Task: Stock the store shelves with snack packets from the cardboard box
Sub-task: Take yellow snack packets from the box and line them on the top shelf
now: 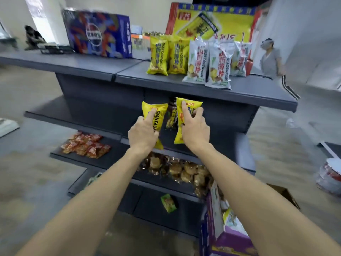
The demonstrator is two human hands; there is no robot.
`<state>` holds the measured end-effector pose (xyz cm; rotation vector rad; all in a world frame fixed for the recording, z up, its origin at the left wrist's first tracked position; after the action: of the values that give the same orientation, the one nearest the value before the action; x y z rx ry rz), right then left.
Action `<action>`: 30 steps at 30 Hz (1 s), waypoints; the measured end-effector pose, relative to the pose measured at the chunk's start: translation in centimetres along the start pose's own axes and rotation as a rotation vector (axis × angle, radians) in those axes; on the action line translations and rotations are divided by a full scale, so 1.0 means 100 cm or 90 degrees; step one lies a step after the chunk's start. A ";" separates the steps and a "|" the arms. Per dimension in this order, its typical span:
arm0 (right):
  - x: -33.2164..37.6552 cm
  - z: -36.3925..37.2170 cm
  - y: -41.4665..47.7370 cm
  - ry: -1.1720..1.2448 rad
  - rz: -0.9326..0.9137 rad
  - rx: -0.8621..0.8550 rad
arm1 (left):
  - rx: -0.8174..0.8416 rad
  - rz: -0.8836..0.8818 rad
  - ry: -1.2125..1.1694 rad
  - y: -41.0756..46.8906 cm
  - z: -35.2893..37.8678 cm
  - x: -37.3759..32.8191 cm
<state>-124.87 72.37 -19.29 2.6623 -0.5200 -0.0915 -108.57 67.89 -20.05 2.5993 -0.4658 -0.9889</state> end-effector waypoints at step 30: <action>0.077 -0.037 0.288 -0.116 0.053 -0.083 | -0.102 0.131 -0.026 0.287 -0.015 -0.019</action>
<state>-127.18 46.76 -3.70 2.5149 -0.6582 -0.3342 -114.21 43.21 -6.30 2.3403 -0.6234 -0.9682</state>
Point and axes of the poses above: each hand's wrist, its own y-axis towards the middle knuckle, its own z-axis out of the palm, x = y × z, the point moved 4 cm from there along y, towards the middle knuckle, and after that the axes turned 13 degrees about -y, right-handed, at the moved point
